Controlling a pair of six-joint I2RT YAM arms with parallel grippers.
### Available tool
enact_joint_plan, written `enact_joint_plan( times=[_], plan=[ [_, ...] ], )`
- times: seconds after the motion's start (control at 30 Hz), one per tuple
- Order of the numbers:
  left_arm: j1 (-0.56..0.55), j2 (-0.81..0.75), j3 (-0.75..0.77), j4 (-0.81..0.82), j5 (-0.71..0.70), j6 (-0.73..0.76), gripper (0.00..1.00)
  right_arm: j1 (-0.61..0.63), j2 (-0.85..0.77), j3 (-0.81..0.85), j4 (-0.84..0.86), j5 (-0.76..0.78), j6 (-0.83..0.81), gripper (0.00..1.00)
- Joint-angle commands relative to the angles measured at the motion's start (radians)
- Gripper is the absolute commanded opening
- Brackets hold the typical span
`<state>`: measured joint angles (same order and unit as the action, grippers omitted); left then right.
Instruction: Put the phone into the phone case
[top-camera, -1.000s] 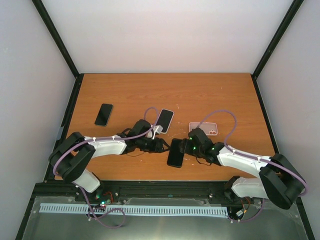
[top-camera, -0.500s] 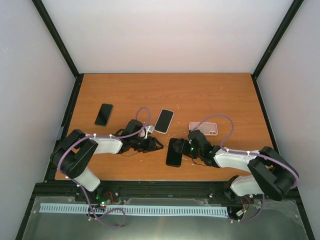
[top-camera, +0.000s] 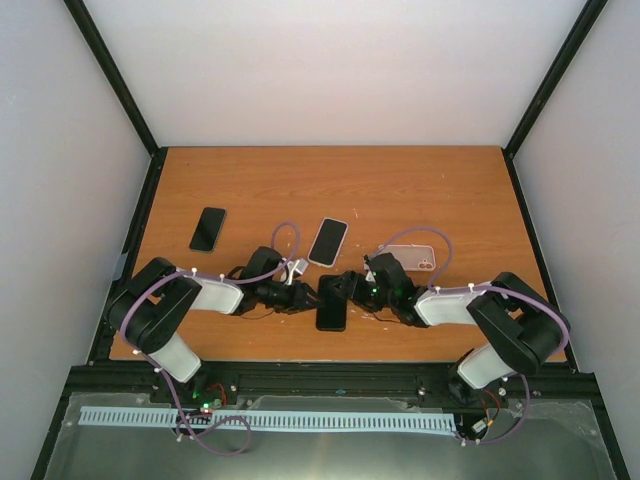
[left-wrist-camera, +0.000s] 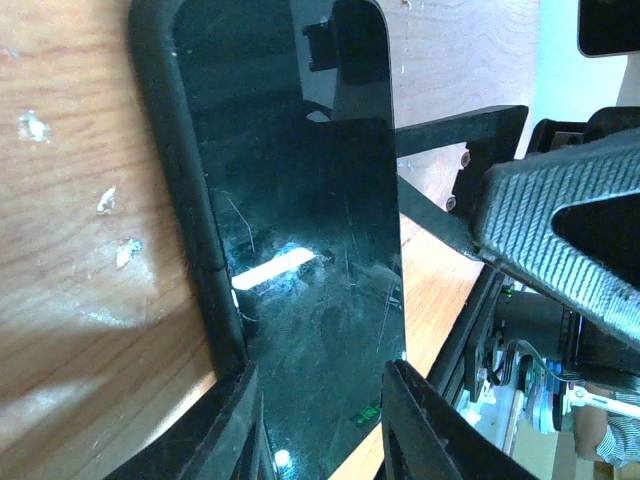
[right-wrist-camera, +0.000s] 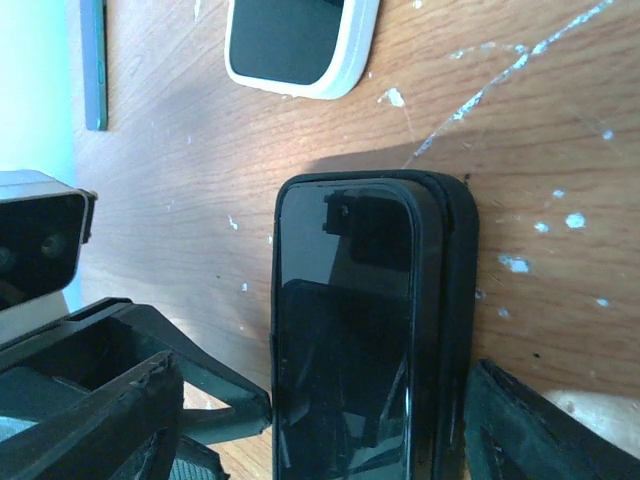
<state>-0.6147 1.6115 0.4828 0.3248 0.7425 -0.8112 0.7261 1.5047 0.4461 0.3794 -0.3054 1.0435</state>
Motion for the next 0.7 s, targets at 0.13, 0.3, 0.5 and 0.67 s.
enact_joint_plan(
  times=[0.13, 0.3, 0.5, 0.67],
  plan=[
    [0.000, 0.002, -0.019, 0.086, 0.032, -0.026, 0.32, 0.014, -0.018, 0.013, 0.148, -0.109, 0.060, 0.74],
    [-0.001, -0.001, -0.030, 0.095, 0.032, -0.032, 0.37, 0.023, -0.040, 0.018, 0.155, -0.124, 0.082, 0.74],
    [-0.001, -0.039, -0.055, 0.070, 0.005, -0.025, 0.41, 0.035, -0.028, 0.012, 0.203, -0.146, 0.117, 0.75],
    [-0.002, -0.083, -0.077, 0.027, -0.030, -0.005, 0.44, 0.055, 0.016, 0.016, 0.285, -0.180, 0.163, 0.75]
  ],
)
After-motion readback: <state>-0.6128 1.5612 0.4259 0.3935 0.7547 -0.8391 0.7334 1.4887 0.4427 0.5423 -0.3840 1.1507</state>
